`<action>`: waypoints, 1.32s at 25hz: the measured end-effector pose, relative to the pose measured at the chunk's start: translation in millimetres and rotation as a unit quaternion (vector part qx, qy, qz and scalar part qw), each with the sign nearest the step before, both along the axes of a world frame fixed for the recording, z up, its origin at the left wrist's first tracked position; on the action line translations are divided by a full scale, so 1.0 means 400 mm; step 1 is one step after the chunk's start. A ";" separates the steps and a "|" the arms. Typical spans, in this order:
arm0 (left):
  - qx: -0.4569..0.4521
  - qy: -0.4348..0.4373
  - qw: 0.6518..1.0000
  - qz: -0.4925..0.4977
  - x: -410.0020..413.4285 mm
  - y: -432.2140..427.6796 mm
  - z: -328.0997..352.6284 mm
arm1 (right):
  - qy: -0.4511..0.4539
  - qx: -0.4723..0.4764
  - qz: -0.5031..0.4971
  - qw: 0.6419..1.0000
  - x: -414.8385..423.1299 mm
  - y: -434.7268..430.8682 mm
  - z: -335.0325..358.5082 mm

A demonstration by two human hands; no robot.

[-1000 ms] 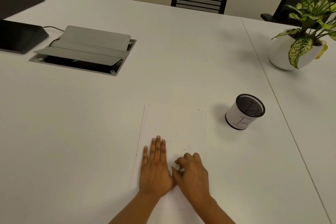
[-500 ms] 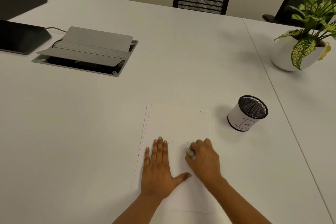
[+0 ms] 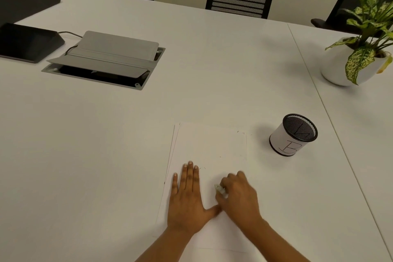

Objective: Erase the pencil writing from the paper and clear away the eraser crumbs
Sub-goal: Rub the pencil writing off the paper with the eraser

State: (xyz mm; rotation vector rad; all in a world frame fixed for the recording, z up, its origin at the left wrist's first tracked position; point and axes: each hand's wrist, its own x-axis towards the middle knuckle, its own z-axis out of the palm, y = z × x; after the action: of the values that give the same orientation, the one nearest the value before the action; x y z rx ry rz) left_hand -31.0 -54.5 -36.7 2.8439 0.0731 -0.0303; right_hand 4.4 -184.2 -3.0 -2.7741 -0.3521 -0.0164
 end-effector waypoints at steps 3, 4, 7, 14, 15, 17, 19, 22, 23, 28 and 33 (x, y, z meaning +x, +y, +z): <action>-0.004 0.002 1.000 -0.002 0.001 0.001 -0.003 | 0.001 0.009 0.017 1.000 -0.023 -0.008 -0.007; 0.002 0.009 1.000 -0.002 0.001 0.003 -0.001 | -0.007 0.006 0.012 1.000 -0.017 -0.016 -0.006; 0.014 0.018 1.000 -0.003 0.000 0.002 -0.001 | -0.020 -0.010 -0.038 0.999 0.027 -0.046 0.006; 0.011 0.019 1.000 -0.002 0.000 0.000 0.002 | -0.009 -0.008 -0.021 1.000 0.018 -0.036 0.013; 0.005 0.016 1.000 -0.004 0.000 0.000 0.001 | 0.002 -0.006 -0.001 1.000 -0.002 -0.025 0.012; 0.002 0.011 1.000 -0.005 0.000 0.001 -0.002 | 0.017 -0.015 0.031 0.999 -0.025 -0.017 0.013; 0.010 0.015 1.000 -0.003 -0.001 0.001 -0.002 | 0.004 -0.032 0.038 0.999 -0.015 -0.030 0.024; 0.021 0.015 1.000 -0.008 -0.002 0.001 0.000 | -0.010 -0.047 -0.016 0.999 0.033 -0.063 0.031; 0.021 0.015 1.000 -0.010 -0.003 0.003 0.001 | -0.006 -0.052 -0.037 0.998 0.046 -0.070 0.029; -0.005 0.014 1.000 -0.002 -0.003 0.000 0.001 | 0.014 -0.001 -0.028 1.000 0.006 -0.039 0.013; 0.012 0.034 0.999 -0.007 -0.001 0.002 0.008 | -0.018 -0.023 0.006 1.000 0.047 -0.040 0.011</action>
State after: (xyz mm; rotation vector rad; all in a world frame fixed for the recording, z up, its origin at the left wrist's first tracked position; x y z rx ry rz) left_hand -31.3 -53.8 -33.5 2.8676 0.0683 -0.1287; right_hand 23.4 -200.2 1.5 -2.8192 -0.3830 -0.0565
